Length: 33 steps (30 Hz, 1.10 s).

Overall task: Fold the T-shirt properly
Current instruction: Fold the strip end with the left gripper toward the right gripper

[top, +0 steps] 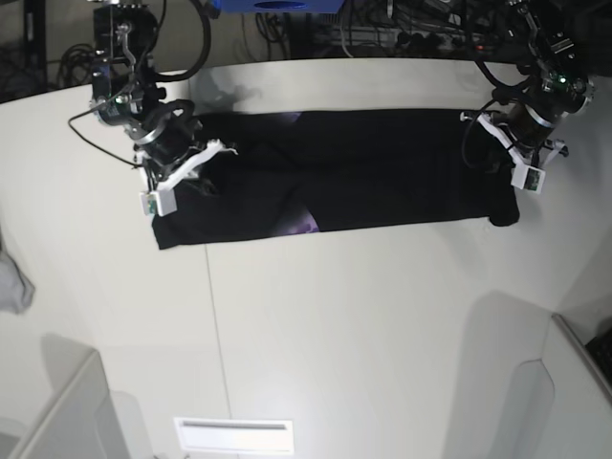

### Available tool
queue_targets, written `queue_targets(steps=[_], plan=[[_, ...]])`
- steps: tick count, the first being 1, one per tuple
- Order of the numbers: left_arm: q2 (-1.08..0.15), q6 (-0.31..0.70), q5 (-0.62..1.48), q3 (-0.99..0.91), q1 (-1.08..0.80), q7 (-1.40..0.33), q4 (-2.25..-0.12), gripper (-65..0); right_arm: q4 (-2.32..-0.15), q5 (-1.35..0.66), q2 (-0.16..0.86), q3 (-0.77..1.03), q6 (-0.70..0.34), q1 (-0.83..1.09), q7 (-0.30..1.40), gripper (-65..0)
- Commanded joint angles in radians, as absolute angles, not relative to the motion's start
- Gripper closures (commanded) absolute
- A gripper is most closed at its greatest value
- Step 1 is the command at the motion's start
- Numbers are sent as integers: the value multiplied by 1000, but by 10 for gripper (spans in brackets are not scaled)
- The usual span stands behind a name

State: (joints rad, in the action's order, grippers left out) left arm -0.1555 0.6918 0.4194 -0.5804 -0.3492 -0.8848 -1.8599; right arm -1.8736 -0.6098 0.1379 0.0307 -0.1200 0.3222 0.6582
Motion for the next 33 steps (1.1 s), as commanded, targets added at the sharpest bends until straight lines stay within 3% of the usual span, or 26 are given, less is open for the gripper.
queue_targets(steps=[1, 16, 33], plan=[[-166, 694, 437, -565, -346, -865, -1880, 0, -1894, -621, 145, 35, -124, 312, 638, 0], [-145, 596, 447, -340, -344, -865, -1903, 0, -1894, -621, 145, 36, -124, 312, 639, 0], [-87, 595, 437, -208, -344, -865, -1933, 0, -1894, -619, 145, 36, -124, 312, 639, 0]])
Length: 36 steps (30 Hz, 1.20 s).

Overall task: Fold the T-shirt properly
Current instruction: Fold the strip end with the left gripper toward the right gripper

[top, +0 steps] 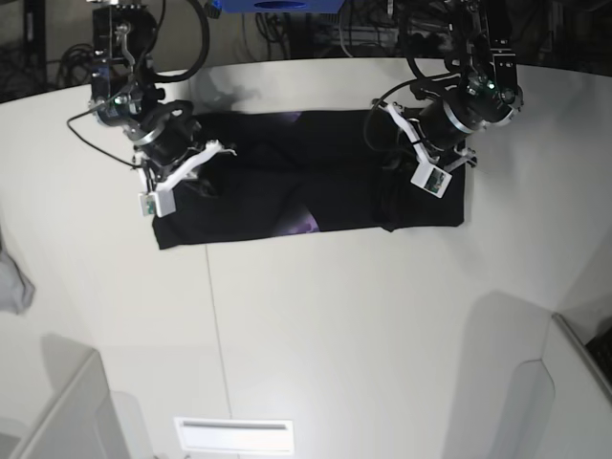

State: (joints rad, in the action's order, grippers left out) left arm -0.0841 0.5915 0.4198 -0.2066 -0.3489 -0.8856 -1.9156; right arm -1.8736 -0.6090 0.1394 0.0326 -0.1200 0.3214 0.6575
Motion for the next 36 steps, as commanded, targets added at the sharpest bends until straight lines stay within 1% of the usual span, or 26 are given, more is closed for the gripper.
queue_targets(steps=[1, 3, 8, 32, 36], plan=[[-85, 595, 437, -208, -344, -865, -1933, 0, -1894, -619, 145, 36, -124, 312, 639, 0], [-76, 595, 437, -206, -344, -866, -1933, 0, -1894, -619, 145, 36, -124, 314, 639, 0], [-64, 595, 437, -208, -315, -966, -1931, 0, -1894, -619, 145, 36, -124, 317, 639, 0], [-21, 595, 437, -206, -286, -970, -1928, 0, -1894, -621, 143, 36, -124, 318, 639, 0], [-22, 590, 437, -168, -286, -970, -1928, 0, -1894, -621, 143, 36, -124, 318, 639, 0]])
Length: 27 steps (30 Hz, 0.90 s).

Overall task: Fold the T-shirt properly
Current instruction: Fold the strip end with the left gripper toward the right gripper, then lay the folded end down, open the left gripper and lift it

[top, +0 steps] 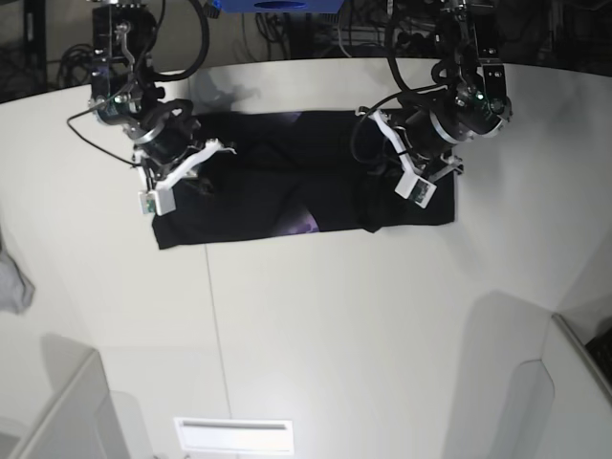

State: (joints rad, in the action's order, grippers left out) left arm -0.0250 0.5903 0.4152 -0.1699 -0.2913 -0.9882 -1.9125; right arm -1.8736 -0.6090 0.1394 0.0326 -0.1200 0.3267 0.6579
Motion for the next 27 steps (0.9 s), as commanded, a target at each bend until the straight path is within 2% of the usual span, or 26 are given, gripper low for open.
queue_targets(steps=[1, 5, 27], plan=[[-22, 570, 437, -159, -286, -970, -1928, 0, -1894, -621, 143, 36, -124, 318, 639, 0], [-22, 489, 446, -125, -283, -966, -1928, 0, -1894, -621, 143, 36, -124, 318, 639, 0], [-25, 483, 446, -87, -259, -972, -1926, 0, -1894, -621, 143, 36, -124, 318, 638, 0]])
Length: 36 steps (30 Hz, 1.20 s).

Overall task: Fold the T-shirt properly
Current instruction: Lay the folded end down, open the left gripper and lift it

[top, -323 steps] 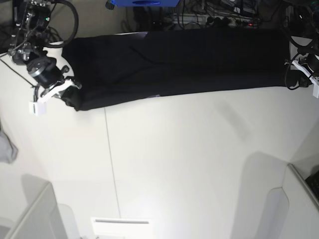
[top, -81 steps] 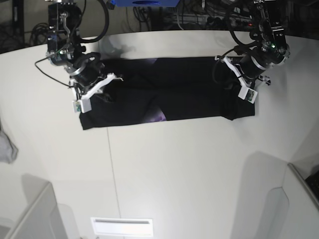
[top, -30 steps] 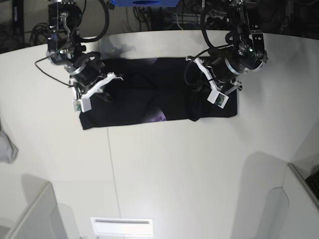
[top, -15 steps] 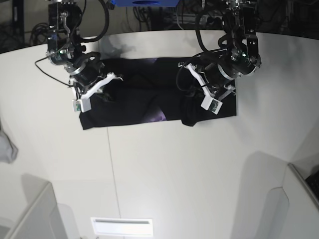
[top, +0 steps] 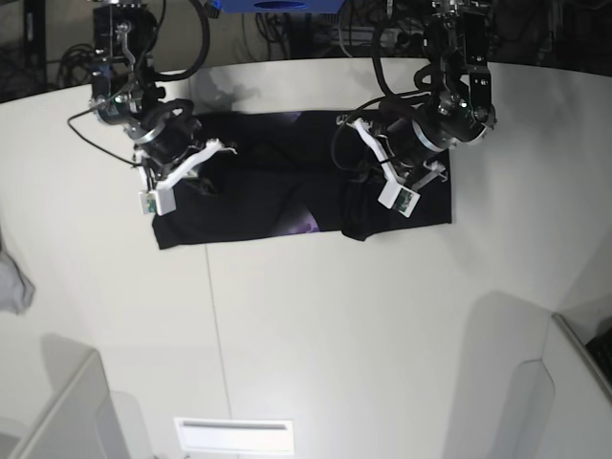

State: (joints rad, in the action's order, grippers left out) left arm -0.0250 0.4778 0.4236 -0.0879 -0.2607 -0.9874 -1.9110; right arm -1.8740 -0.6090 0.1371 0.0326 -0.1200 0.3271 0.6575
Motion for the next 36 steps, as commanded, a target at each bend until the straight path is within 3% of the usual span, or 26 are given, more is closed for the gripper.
queue_targets(steps=[1, 27, 36], plan=[[-25, 483, 446, -87, -260, -972, -1926, 0, -1894, -621, 143, 36, -124, 318, 638, 0], [-24, 483, 438, -96, -251, -1052, -1923, 0, -1894, -621, 143, 36, -124, 317, 638, 0], [-24, 483, 446, -88, -216, -1053, -1811, 0, -1894, -621, 143, 36, -124, 320, 638, 0]])
